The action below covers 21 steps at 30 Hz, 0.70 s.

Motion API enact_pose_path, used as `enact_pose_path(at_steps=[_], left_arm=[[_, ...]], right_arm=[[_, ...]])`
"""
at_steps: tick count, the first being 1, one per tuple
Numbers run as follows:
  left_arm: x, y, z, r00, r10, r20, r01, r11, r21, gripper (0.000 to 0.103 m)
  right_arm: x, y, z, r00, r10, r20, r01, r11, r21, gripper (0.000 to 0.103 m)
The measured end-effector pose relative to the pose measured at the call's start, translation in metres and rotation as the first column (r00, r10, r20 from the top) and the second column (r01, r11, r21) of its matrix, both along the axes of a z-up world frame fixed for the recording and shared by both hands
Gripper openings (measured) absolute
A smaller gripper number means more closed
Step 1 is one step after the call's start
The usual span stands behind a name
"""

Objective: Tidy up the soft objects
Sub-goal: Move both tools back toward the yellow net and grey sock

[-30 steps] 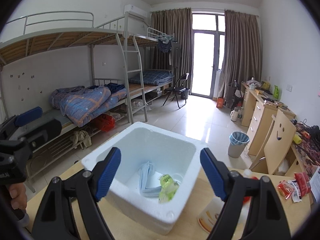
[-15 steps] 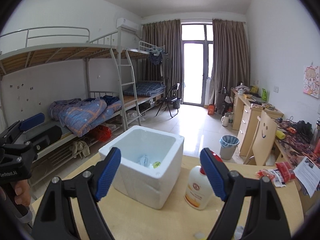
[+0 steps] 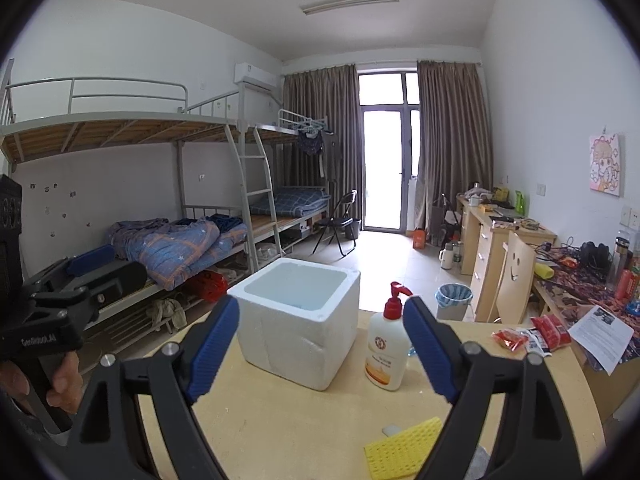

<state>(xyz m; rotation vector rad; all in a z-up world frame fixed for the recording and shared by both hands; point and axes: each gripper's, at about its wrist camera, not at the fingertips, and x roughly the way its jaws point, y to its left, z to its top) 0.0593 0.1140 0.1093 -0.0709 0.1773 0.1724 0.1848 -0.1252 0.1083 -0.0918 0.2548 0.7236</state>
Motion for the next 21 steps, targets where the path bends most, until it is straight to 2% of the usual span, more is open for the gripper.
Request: enact_pose_path(at_steps=[9,14,21], left_arm=[[-0.017,-0.013,-0.012,1.000,0.003,0.021,-0.002,1.000,-0.021,0.102],[-0.025,-0.023,-0.023,0.999,-0.002,0.051,0.002,1.000,-0.001,0.102],[-0.030,-0.034,-0.047,0.998,-0.036,0.056,0.038,0.999,-0.026,0.102]], right_arm=[[-0.021,-0.027,-0.011,1.000,-0.029,0.011,0.029,0.999,0.029,0.087],[-0.035,-0.040,-0.027,0.998,-0.056,0.033,0.054,0.998,0.045,0.087],[-0.047,-0.049,-0.051,0.996,-0.083,0.033,0.081,0.995,0.054,0.087]])
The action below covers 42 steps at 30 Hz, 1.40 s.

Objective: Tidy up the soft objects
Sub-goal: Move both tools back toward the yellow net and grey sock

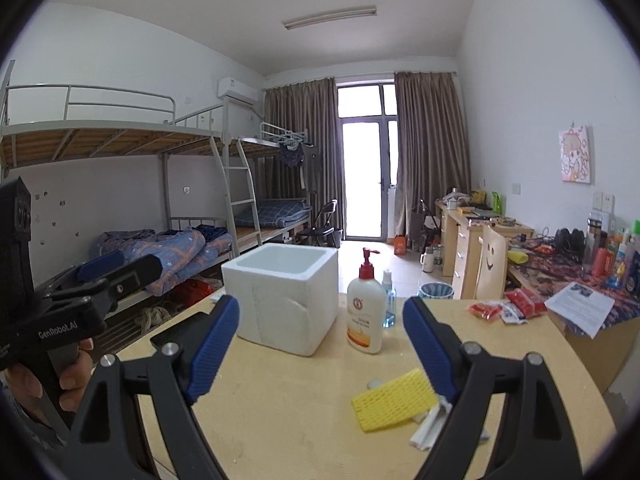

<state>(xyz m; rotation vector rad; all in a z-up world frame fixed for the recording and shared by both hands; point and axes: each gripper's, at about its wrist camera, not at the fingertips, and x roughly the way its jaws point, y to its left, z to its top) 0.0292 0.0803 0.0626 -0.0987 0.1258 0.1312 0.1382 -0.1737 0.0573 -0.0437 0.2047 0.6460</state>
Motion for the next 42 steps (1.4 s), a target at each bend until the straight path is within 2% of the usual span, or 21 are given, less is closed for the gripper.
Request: enact_pose_path(at_steps=[5,10,13,21,32,42], left_arm=[[-0.001,-0.010,-0.020,1.000,0.016,0.010,-0.016,1.000,0.025,0.102],[0.002,-0.020,-0.033,1.000,-0.028,-0.008,0.029,0.999,0.031,0.102],[0.004,-0.024,-0.036,0.999,-0.036,-0.005,0.036,0.999,0.041,0.102],[0.018,-0.040,-0.047,0.991,-0.118,-0.059,0.120,0.992,0.038,0.102],[0.038,-0.053,-0.049,0.990,-0.129,-0.061,0.131,0.991,0.030,0.102],[0.069,-0.068,-0.066,0.971,-0.188,-0.148,0.194,0.981,0.029,0.102]], right_arm=[[-0.005,-0.005,-0.019,0.999,-0.044,0.009,0.044,0.999,-0.006,0.087],[-0.005,-0.012,-0.033,0.996,-0.088,-0.007,0.088,0.996,-0.010,0.087],[-0.005,-0.017,-0.038,0.995,-0.096,-0.018,0.096,0.995,-0.007,0.087],[-0.002,-0.029,-0.040,0.993,-0.118,-0.029,0.118,0.993,0.007,0.087],[0.010,-0.042,-0.049,0.987,-0.154,-0.051,0.154,0.988,-0.005,0.087],[0.029,-0.054,-0.062,0.974,-0.206,-0.097,0.204,0.978,-0.034,0.087]])
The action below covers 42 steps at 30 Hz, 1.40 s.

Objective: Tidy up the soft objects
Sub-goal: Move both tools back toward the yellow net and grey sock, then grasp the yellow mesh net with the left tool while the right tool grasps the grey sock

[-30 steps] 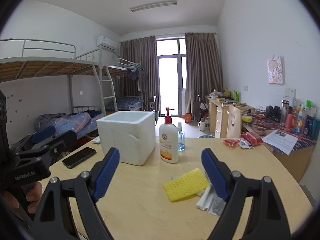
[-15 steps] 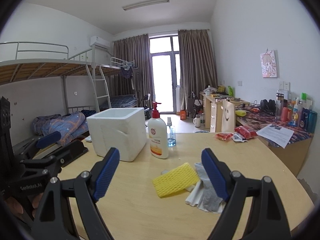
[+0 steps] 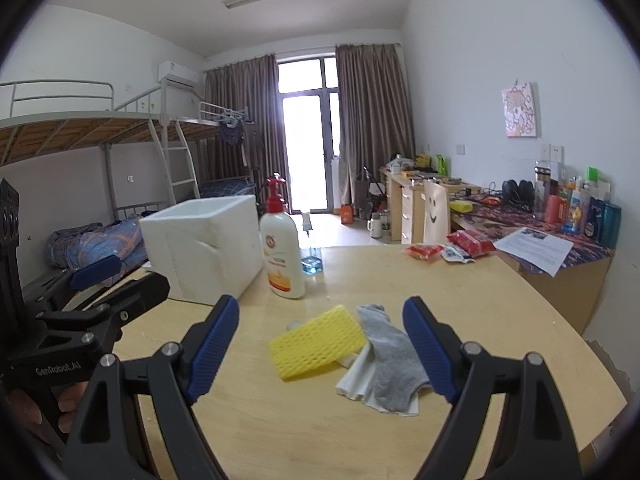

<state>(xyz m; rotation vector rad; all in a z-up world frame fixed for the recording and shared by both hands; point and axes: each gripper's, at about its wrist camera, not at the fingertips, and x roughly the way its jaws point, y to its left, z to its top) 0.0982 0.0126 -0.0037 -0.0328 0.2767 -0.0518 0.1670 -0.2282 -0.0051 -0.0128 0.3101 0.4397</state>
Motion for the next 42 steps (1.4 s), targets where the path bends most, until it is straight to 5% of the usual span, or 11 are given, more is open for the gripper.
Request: enact_pose_path(at_steps=[25,42], left_arm=[[0.063,-0.034,-0.020,0.981,-0.104,-0.164,0.117,0.991,0.072,0.102],[0.122,-0.043,-0.058,0.904,-0.200,-0.378,0.225,0.974,0.024,0.102]], right_arm=[[0.043,-0.036,-0.024,0.992,-0.063,-0.110,0.062,0.998,-0.011,0.087],[0.080,-0.040,-0.057,0.959,-0.090,-0.268,0.068,0.993,-0.092,0.087]])
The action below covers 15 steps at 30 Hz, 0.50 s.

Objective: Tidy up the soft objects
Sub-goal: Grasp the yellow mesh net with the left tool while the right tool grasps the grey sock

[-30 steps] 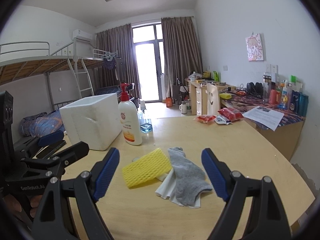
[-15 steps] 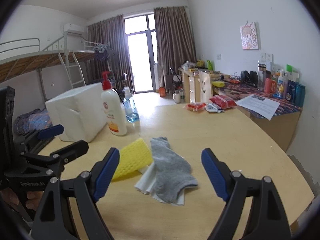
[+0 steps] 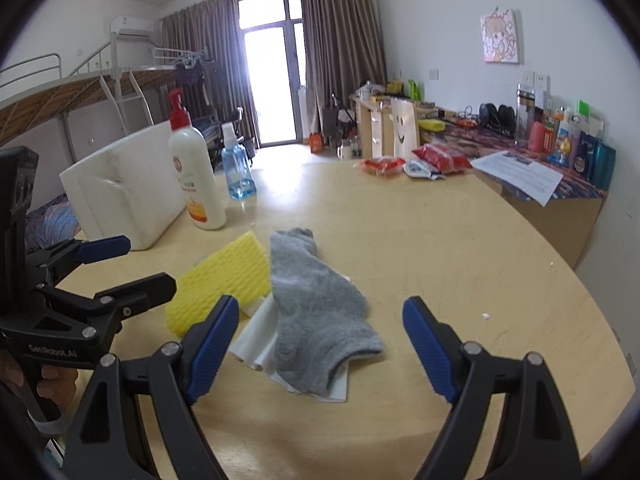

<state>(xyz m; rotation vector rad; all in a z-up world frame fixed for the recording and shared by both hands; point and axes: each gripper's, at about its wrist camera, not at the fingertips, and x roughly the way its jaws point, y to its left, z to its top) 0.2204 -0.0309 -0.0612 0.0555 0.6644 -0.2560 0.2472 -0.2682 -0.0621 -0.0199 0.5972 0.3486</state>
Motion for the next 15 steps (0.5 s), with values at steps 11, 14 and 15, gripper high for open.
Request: enact_pose_path(at_steps=[11,14,15], left_arm=[[0.021,-0.011,-0.020,0.994,-0.048,-0.101,0.050,0.999,0.021,0.096],[0.022,-0.012,-0.023,0.992,-0.055,-0.117,0.059,0.998,0.028,0.090],[0.024,-0.012,-0.024,0.991,-0.056,-0.125,0.060,0.998,0.027,0.088]], right_arm=[[0.019,0.003,-0.018,0.995,0.017,-0.098,-0.022,0.998,-0.053,0.087],[0.022,0.004,-0.022,0.994,0.022,-0.110,-0.029,0.998,-0.062,0.087],[0.023,0.004,-0.023,0.993,0.021,-0.114,-0.029,0.997,-0.065,0.087]])
